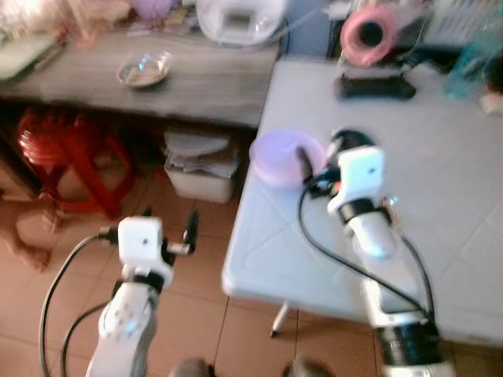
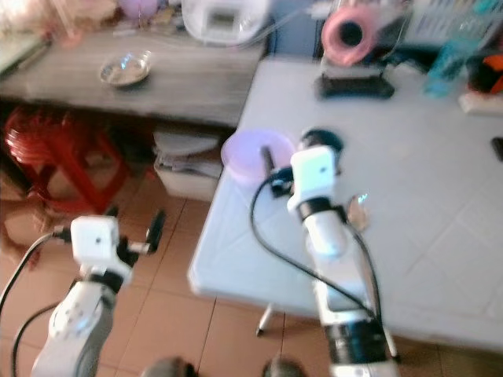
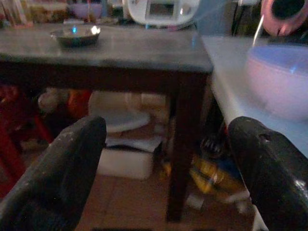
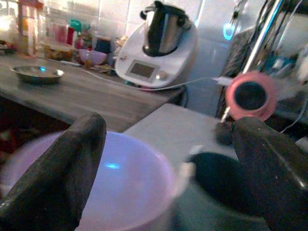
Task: Setting the table
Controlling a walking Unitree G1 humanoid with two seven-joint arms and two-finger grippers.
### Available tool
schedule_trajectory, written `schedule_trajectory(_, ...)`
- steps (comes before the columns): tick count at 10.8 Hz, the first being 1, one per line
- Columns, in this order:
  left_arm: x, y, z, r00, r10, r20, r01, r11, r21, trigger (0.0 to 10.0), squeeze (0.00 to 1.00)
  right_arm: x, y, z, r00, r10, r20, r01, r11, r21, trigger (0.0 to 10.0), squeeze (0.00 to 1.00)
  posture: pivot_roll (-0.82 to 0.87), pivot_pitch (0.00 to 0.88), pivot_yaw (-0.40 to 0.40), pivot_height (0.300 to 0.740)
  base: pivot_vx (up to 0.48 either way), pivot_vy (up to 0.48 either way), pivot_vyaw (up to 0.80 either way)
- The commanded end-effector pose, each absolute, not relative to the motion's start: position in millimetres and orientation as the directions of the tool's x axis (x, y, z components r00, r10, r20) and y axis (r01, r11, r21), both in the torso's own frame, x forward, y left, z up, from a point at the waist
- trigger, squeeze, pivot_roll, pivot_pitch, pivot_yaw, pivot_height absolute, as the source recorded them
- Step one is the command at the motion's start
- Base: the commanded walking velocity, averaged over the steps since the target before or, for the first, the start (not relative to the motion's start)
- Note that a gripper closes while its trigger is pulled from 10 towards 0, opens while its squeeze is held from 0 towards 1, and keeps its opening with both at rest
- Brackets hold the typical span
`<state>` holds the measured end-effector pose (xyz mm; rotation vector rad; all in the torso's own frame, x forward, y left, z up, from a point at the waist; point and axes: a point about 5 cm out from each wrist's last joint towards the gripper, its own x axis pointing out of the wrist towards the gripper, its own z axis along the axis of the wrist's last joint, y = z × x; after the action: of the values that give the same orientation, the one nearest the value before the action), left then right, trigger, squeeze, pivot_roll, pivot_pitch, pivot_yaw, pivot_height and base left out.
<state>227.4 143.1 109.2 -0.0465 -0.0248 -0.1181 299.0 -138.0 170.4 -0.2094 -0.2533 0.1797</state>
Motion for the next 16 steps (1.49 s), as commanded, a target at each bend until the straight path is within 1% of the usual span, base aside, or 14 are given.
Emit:
schedule_trajectory(1, 226.0, 147.5, 110.4, 0.996, -0.085, 0.034, 0.087, 0.994, -0.071, 10.0, 0.00, 301.6, -137.6, 173.7, 0.948, 0.204, 0.243, -0.145, 0.960, -0.238, 10.0, 0.00, 0.07, 0.072, 0.004, 0.740, 0.000, 0.000, 0.00)
schedule_trajectory(2, 225.7, 148.8, 111.1, 0.996, -0.082, 0.037, 0.085, 0.993, -0.078, 10.0, 0.00, 303.6, -135.3, 178.8, 0.938, 0.221, 0.265, -0.152, 0.954, -0.259, 10.0, 0.00, 0.08, 0.077, 0.003, 0.740, 0.000, 0.000, 0.00)
schedule_trajectory(4, 222.7, 149.8, 107.9, 0.996, -0.083, 0.025, 0.085, 0.994, -0.071, 10.0, 0.00, 305.9, -133.1, 178.5, 0.936, 0.240, 0.256, -0.170, 0.948, -0.268, 10.0, 0.00, 0.08, 0.076, 0.011, 0.740, 0.000, 0.000, 0.00)
schedule_trajectory(5, 222.4, 146.8, 103.3, 0.995, -0.100, -0.009, 0.099, 0.994, -0.055, 10.0, 0.00, 310.6, -125.8, 179.6, 0.923, 0.303, 0.238, -0.231, 0.929, -0.290, 10.0, 1.00, 0.08, 0.085, 0.016, 0.740, 0.000, 0.000, 0.00)
schedule_trajectory(7, 223.1, 150.7, 97.6, 0.995, -0.086, -0.047, 0.084, 0.995, -0.052, 10.0, 0.00, 313.6, -115.3, 173.9, 0.905, 0.390, 0.167, -0.324, 0.890, -0.321, 10.0, 1.00, 0.09, 0.089, 0.019, 0.740, 0.000, 0.000, 0.00)
schedule_trajectory(8, 220.7, 149.9, 93.8, 0.993, -0.096, -0.072, 0.093, 0.995, -0.047, 10.0, 0.00, 318.8, -105.8, 168.3, 0.876, 0.476, 0.073, -0.412, 0.819, -0.400, 10.0, 0.15, 0.09, 0.091, 0.021, 0.740, 0.000, 0.000, 0.00)
schedule_trajectory(9, 219.3, 149.1, 92.2, 0.991, -0.100, -0.085, 0.096, 0.994, -0.051, 10.0, 0.00, 322.7, -103.7, 167.9, 0.870, 0.491, 0.047, -0.432, 0.805, -0.407, 10.0, 0.00, 0.09, 0.097, 0.021, 0.740, 0.000, 0.000, 0.00)
schedule_trajectory(11, 216.8, 148.4, 91.1, 0.989, -0.106, -0.102, 0.102, 0.994, -0.044, 10.0, 0.00, 335.8, -93.7, 172.8, 0.828, 0.561, -0.013, -0.498, 0.724, -0.477, 10.0, 0.00, 0.10, 0.119, 0.023, 0.740, 0.000, 0.000, 0.00)
schedule_trajectory(12, 216.1, 148.5, 90.8, 0.989, -0.106, -0.105, 0.102, 0.994, -0.043, 10.0, 0.00, 338.7, -92.1, 172.5, 0.826, 0.564, -0.024, -0.503, 0.716, -0.484, 10.0, 0.00, 0.10, 0.120, 0.021, 0.740, 0.000, 0.000, 0.00)
schedule_trajectory(13, 212.0, 149.9, 89.0, 0.987, -0.101, -0.125, 0.098, 0.995, -0.036, 10.0, 0.00, 347.3, -83.6, 170.3, 0.802, 0.593, -0.078, -0.544, 0.669, -0.506, 10.0, 0.00, 0.10, 0.129, 0.021, 0.740, 0.000, 0.000, 0.00)
schedule_trajectory(14, 210.2, 150.4, 88.5, 0.986, -0.101, -0.133, 0.098, 0.995, -0.031, 10.0, 0.00, 349.9, -79.0, 168.0, 0.783, 0.612, -0.115, -0.574, 0.638, -0.513, 10.0, 0.00, 0.11, 0.136, 0.020, 0.740, 0.000, 0.000, 0.00)
schedule_trajectory(15, 209.7, 150.6, 88.6, 0.986, -0.101, -0.133, 0.098, 0.995, -0.031, 10.0, 0.00, 350.8, -77.8, 168.5, 0.779, 0.615, -0.118, -0.581, 0.638, -0.507, 10.0, 0.00, 0.11, 0.138, 0.020, 0.740, 0.000, 0.000, 0.00)
schedule_trajectory(16, 208.8, 151.1, 88.8, 0.986, -0.099, -0.136, 0.096, 0.995, -0.032, 10.0, 0.00, 350.8, -70.3, 173.8, 0.754, 0.649, -0.105, -0.602, 0.618, -0.506, 10.0, 0.00, 0.11, 0.143, 0.020, 0.740, 0.000, 0.000, 0.00)
